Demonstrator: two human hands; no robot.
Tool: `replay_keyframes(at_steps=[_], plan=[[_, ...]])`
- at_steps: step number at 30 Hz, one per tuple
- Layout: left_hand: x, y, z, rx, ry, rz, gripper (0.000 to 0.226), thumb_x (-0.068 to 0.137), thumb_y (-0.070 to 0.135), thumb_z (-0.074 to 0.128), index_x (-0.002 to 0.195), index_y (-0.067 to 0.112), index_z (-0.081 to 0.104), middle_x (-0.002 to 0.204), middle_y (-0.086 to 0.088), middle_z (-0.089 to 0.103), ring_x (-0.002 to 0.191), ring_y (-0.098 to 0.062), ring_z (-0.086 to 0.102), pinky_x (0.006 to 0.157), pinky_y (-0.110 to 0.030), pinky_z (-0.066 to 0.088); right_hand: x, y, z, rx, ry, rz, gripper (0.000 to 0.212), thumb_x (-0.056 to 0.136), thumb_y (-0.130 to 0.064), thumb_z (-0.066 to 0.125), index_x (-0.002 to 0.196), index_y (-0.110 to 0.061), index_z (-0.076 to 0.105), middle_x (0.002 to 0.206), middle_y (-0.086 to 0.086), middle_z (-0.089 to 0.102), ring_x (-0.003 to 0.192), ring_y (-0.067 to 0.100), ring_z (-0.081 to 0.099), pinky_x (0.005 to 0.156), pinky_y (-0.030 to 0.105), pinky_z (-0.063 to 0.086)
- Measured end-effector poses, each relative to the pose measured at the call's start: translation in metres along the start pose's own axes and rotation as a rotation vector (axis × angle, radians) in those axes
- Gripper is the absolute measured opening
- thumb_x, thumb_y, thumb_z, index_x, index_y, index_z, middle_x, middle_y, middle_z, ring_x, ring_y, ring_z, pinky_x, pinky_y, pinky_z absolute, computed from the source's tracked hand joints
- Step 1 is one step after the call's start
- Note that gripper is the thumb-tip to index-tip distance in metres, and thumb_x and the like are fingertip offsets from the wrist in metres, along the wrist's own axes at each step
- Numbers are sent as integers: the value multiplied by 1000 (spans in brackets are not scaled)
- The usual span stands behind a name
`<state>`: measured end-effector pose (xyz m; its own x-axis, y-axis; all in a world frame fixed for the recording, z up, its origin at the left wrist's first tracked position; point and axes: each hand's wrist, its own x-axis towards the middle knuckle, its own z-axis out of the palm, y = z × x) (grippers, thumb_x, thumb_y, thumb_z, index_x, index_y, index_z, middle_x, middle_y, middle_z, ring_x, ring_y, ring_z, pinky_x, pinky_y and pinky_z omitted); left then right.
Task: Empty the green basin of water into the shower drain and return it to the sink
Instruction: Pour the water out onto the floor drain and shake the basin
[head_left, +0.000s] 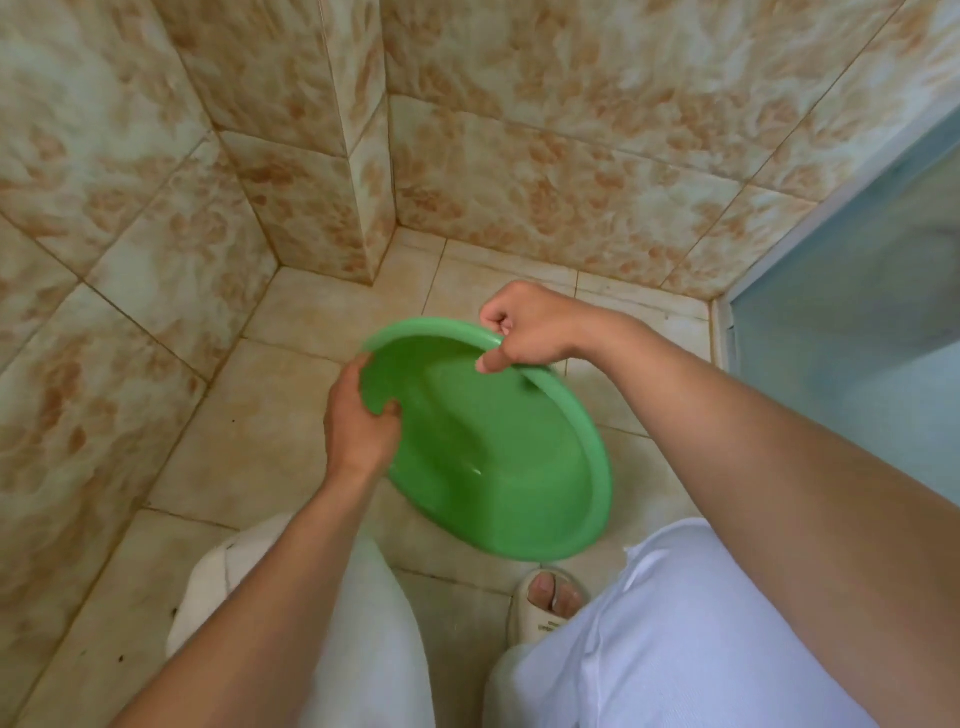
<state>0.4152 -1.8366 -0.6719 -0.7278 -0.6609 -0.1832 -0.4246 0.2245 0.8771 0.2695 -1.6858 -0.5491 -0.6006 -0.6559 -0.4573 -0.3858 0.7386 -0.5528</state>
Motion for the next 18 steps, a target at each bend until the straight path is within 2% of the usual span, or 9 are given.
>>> replay_keyframes(at_steps=[3,6,7,10,12,14,16,18], plan=[[-1,24,-23,187,-46,0,78,78,10,73,146,19,37,148,-4,44,135,-22,43,108,-31,35,-1,-9,8,166,65,-16,48,73,-8,75,56,-21,32,56,-2,29,49,14,30,51,26,26],[-26,66,-62,277,-119,25,79,81,9,71,149,19,34,140,6,46,126,-13,46,94,-20,35,-22,-36,15,120,84,-57,43,71,-15,75,58,-20,35,57,-3,30,53,13,29,54,29,25],[-36,78,-75,313,-142,36,82,82,9,70,152,20,29,144,4,45,128,-14,47,95,-20,36,-34,-43,20,110,106,-50,43,72,-19,75,59,-20,35,57,-5,31,54,14,29,54,30,26],[-51,114,-113,439,-252,-1,85,87,11,65,155,31,18,148,-5,45,130,-24,49,104,-39,45,-77,-72,25,244,245,52,49,73,-24,76,59,-22,29,55,-8,28,55,14,29,53,30,26],[-61,157,-137,428,-360,-99,71,91,15,61,152,28,27,143,-5,50,127,-24,52,104,-40,45,-111,-98,13,425,380,175,50,74,-21,77,59,-24,29,56,-10,26,54,12,27,52,31,24],[-73,197,-156,403,-418,-261,53,94,19,57,145,16,41,133,-3,56,122,-21,54,99,-31,43,-139,-121,-6,667,516,367,48,73,-17,78,59,-23,32,55,-9,31,52,11,29,49,29,25],[-93,234,-180,389,-401,-450,42,94,21,55,132,4,53,124,-10,62,116,-27,59,92,-30,44,-173,-145,-33,971,624,582,40,70,-17,79,59,-20,41,57,-2,44,53,13,38,51,26,32],[-114,256,-205,385,-332,-598,41,90,26,60,121,0,60,118,-18,66,112,-33,62,90,-35,48,-206,-168,-58,1273,658,720,21,73,-15,77,69,-14,56,64,7,58,59,17,52,56,31,44]])
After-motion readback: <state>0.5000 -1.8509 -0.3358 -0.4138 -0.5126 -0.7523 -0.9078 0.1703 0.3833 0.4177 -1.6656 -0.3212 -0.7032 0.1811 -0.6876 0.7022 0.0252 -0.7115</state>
